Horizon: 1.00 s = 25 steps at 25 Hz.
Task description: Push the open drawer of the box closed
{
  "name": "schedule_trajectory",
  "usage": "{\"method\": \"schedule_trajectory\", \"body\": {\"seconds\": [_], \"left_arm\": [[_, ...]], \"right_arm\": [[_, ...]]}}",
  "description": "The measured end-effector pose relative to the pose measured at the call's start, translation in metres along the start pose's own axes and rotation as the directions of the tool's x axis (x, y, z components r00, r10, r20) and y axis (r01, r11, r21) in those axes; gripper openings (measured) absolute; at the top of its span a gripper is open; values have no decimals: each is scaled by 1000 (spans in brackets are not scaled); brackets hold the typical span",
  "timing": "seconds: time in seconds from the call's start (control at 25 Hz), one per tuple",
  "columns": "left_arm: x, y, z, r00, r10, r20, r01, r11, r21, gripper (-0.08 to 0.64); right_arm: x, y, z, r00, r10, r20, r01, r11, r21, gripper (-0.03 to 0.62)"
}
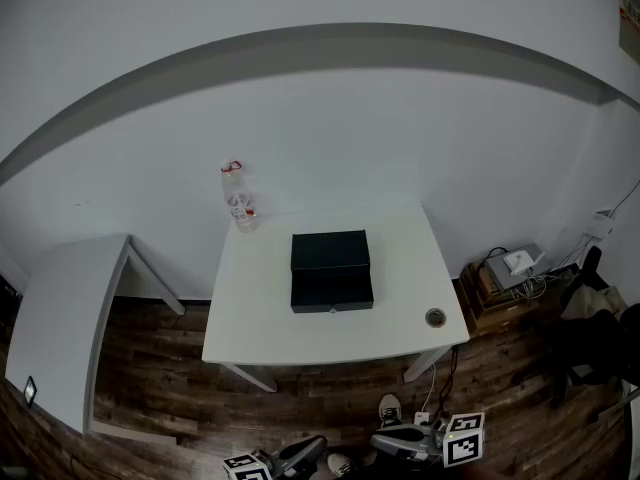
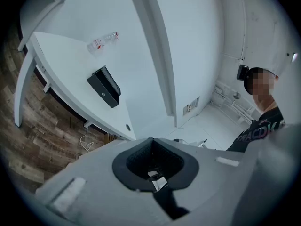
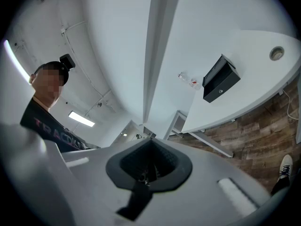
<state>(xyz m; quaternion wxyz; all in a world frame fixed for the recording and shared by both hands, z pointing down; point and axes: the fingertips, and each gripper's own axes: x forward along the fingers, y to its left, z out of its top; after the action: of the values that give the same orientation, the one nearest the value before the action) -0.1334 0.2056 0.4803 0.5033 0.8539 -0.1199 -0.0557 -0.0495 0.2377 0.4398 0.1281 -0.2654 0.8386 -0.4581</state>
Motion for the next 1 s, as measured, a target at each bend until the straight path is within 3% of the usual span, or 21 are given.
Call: {"method": "schedule_trajectory", "body": {"seconds": [0.28,0.48,1.0], "left_arm": [[8,-2,1,1000,-16,-14,16,1000,7,0],[8,0,4,1000,-18,-12,18,1000,16,0],[-13,12,20,996,33,79,-34,999,12,0]], "right_arm": [[-6,3,12,999,18,38,-17,999,-37,5],[-13,-4,26,997,-13,77,17,999,-47,6],[-3,-32,88,993,-64,104,79,986,-146,35]]}}
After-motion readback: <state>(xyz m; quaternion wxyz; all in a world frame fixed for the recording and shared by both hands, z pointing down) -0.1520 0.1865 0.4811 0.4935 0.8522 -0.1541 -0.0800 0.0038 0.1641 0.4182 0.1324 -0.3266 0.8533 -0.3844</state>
